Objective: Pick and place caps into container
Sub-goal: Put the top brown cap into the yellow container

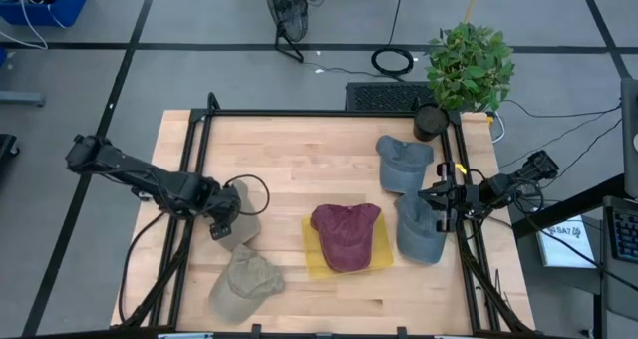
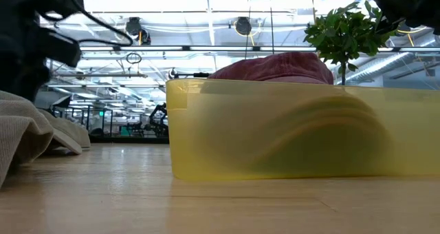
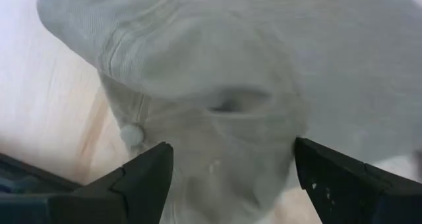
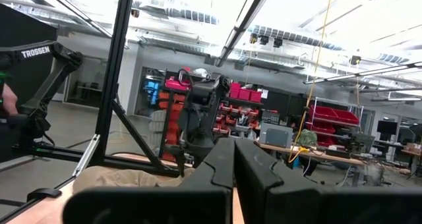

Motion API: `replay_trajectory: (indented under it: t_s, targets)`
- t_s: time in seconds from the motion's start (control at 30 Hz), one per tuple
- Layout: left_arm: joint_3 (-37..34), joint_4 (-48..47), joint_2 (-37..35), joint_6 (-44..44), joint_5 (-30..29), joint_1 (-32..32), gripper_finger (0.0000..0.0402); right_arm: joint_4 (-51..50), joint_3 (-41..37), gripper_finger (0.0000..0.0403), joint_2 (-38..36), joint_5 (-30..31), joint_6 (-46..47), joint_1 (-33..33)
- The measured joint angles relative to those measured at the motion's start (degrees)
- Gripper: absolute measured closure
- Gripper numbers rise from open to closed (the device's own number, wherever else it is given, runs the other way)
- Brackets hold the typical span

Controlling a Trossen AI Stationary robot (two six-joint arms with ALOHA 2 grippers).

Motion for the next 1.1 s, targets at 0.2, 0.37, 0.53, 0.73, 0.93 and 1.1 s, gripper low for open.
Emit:
replay_trajectory:
  t_s: [0.2, 0.37, 0.53, 0.73, 0.93, 1.1]
  targets:
    - [-4.7, 5.5, -0.1, 2.3, 0.3, 4.2, 0.0087, 0.0, 0.0, 0.0403, 0.0, 0.0, 0.0, 0.0]
    - [-5.2, 6.9, -0.1, 1.8, 0.7, 5.8, 0.0108, 0.0, 0.0, 0.0403, 0.0, 0.0, 0.0, 0.0]
    - [-5.2, 7.1, -0.1, 1.5, 1.7, 6.0, 0.0186, 0.0, 0.0, 0.0403, 0.0, -0.1, 0.0, 0.0]
    - [-5.0, 6.8, 0.0, 1.3, 1.4, 6.0, 0.0372, -0.3, 0.0, 0.0403, 0.0, -0.2, 0.0, 0.0]
    - [0.9, 4.6, 0.1, 2.3, -2.7, 6.0, 0.0392, -0.3, 0.0, 0.0403, 0.0, -0.2, 0.0, 0.0]
    - [10.2, 4.1, 0.0, 5.1, -5.1, 5.9, 0.0394, -0.3, 0.0, 0.0403, 0.0, -0.2, 0.0, 0.0]
